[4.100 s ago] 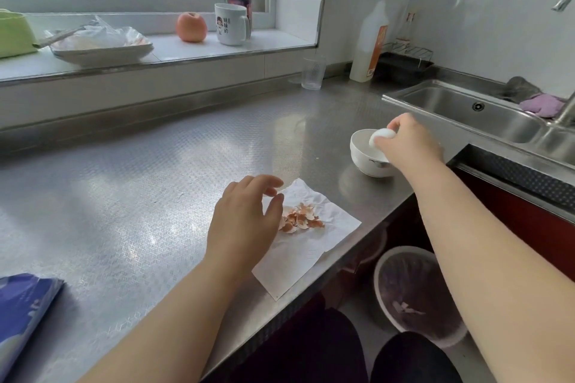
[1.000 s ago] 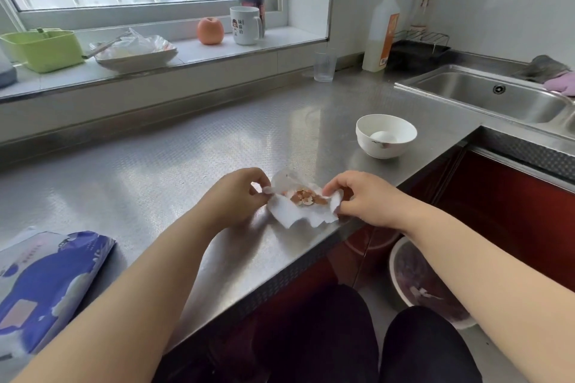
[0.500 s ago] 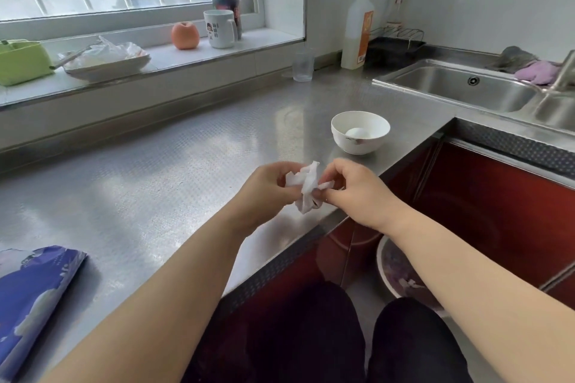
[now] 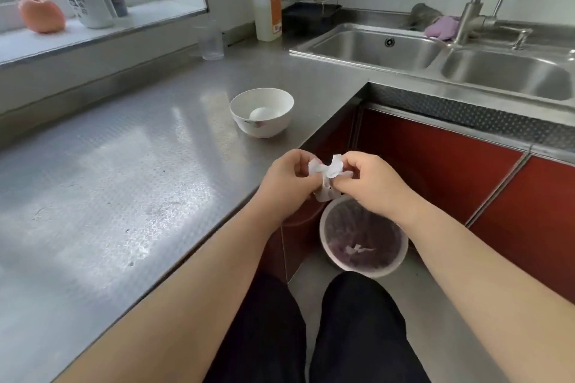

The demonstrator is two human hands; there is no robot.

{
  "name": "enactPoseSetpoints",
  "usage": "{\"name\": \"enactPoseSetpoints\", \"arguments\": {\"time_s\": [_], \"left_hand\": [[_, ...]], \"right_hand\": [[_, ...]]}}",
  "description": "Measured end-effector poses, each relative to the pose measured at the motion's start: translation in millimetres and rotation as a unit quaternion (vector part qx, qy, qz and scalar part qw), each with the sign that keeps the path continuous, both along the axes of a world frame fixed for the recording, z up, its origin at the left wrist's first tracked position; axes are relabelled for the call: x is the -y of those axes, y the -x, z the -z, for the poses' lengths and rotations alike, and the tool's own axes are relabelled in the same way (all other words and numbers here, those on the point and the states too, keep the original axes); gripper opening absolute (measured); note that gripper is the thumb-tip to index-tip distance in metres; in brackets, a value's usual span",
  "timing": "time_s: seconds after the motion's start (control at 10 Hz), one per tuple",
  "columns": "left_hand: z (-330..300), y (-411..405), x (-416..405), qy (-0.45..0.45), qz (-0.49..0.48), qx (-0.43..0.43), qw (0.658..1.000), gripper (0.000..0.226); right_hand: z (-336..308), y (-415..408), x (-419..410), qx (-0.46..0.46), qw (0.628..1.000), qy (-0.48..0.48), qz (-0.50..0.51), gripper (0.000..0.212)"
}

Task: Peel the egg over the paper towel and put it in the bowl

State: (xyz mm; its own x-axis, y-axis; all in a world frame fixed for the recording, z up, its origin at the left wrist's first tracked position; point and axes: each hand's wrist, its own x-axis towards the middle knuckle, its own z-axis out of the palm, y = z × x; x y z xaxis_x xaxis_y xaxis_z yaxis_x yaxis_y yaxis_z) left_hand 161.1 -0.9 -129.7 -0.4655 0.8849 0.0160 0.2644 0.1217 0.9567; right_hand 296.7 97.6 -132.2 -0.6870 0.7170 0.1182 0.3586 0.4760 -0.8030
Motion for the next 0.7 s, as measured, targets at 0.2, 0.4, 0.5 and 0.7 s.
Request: {"name": "enactPoseSetpoints", "arguments": {"time_s": [0.2, 0.4, 0.5, 0.7], "left_hand": [[42, -16, -45, 0.061, 0.002, 0.020, 0.998, 0.011], [76, -7, -75, 0.102, -0.004, -0.033, 0.994, 0.010], [84, -3, -87, 0.114, 0.007, -0.066, 0.991, 0.011], [92, 0, -94, 0.147, 0.040, -0.178, 0.972, 0.013]], "right_hand": [[90, -21, -83, 0.047, 0.990, 0.036, 0.129, 0.007], [179, -24, -142, 0.124, 0.962, 0.122, 0.211, 0.010], [212, -21, -162, 0.159, 0.957, 0.109, 0.218, 0.020], [280, -41, -171, 0.232, 0.948, 0.151, 0.156, 0.072]]}}
